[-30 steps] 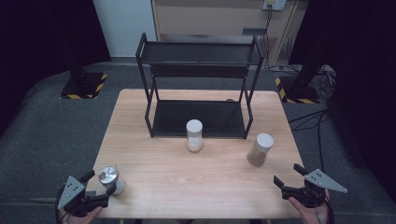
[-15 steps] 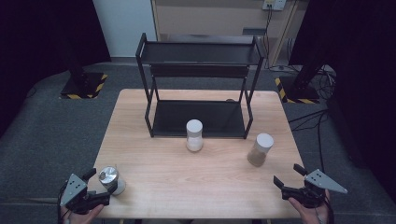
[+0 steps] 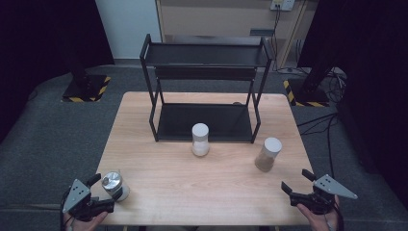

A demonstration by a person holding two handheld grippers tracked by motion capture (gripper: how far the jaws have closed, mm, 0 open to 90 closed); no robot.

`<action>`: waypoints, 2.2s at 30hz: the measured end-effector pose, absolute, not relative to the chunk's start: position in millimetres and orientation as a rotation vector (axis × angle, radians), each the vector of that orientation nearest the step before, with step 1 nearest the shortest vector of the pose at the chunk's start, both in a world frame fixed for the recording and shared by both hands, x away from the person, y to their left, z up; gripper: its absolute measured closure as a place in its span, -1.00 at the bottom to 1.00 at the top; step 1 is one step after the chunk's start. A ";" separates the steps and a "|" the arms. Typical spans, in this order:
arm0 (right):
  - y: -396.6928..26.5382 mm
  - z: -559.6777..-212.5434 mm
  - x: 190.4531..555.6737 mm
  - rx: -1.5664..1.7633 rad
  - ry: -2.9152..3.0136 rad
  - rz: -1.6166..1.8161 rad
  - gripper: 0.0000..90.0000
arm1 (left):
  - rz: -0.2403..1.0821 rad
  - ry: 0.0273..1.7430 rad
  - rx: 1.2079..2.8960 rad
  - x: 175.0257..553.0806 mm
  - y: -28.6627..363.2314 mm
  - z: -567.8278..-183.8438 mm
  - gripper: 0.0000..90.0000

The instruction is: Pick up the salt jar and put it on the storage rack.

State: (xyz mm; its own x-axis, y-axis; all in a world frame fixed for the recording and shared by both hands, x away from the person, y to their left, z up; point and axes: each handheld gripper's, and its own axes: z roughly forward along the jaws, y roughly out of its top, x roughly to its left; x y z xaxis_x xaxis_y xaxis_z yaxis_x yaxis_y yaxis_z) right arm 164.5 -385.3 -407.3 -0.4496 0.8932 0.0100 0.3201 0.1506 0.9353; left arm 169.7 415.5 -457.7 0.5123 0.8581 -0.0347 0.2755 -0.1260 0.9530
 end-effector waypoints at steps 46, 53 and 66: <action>-384.7 -406.8 164.7 1.156 1.864 1.286 -0.87 | 0.545 0.874 1.765 204.1 433.6 -442.3 -0.47; -384.8 -406.8 164.5 1.154 1.864 1.285 -0.87 | 0.571 0.858 1.753 202.8 434.3 -447.3 -0.25; -384.7 -406.8 164.7 1.153 1.865 1.286 -0.87 | 0.540 0.833 1.769 213.7 425.8 -435.8 -0.25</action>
